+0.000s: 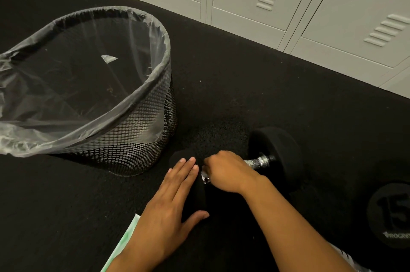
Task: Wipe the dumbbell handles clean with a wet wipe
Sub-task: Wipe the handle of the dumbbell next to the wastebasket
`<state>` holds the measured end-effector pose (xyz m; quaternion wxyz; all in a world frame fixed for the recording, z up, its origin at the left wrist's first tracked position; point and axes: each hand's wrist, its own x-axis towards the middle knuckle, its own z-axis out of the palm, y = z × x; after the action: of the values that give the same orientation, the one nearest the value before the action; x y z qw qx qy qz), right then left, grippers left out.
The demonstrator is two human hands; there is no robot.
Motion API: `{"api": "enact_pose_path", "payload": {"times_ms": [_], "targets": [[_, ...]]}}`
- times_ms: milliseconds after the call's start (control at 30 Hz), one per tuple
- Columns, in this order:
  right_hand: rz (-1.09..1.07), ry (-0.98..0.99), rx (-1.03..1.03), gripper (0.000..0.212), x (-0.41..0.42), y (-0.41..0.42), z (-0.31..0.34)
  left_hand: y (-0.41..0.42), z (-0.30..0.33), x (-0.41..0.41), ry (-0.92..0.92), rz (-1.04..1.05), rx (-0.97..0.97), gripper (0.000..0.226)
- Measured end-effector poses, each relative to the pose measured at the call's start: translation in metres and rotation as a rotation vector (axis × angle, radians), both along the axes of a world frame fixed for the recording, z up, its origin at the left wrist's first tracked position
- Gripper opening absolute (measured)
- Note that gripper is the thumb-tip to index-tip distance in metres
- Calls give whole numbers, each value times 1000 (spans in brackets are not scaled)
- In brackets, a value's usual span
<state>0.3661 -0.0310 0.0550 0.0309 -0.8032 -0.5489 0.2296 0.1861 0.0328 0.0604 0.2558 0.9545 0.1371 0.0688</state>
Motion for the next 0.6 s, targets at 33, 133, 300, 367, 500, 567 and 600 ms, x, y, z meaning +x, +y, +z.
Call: {"api": "enact_pose_path", "payload": {"times_ms": [33, 133, 300, 367, 500, 567, 600], "targets": [[6, -10, -1, 26, -3, 1, 1, 0, 0, 0, -1, 0, -1, 81], [18, -23, 186, 22, -12, -14, -8, 0, 0, 0, 3, 5, -1, 81], [40, -126, 509, 32, -17, -55, -39, 0, -1, 2, 13, 11, 15, 81], [-16, -176, 557, 31, -22, -52, -44, 0, -1, 2, -3, 15, 13, 80], [-180, -185, 599, 33, -48, -36, -47, -2, -1, 1, -19, 16, 7, 80], [-109, -168, 630, 33, -48, -47, -48, -2, -1, 1, -10, 16, 9, 80], [-55, -163, 642, 34, -43, -54, -48, -2, -1, 2, -9, 15, 9, 80]]}}
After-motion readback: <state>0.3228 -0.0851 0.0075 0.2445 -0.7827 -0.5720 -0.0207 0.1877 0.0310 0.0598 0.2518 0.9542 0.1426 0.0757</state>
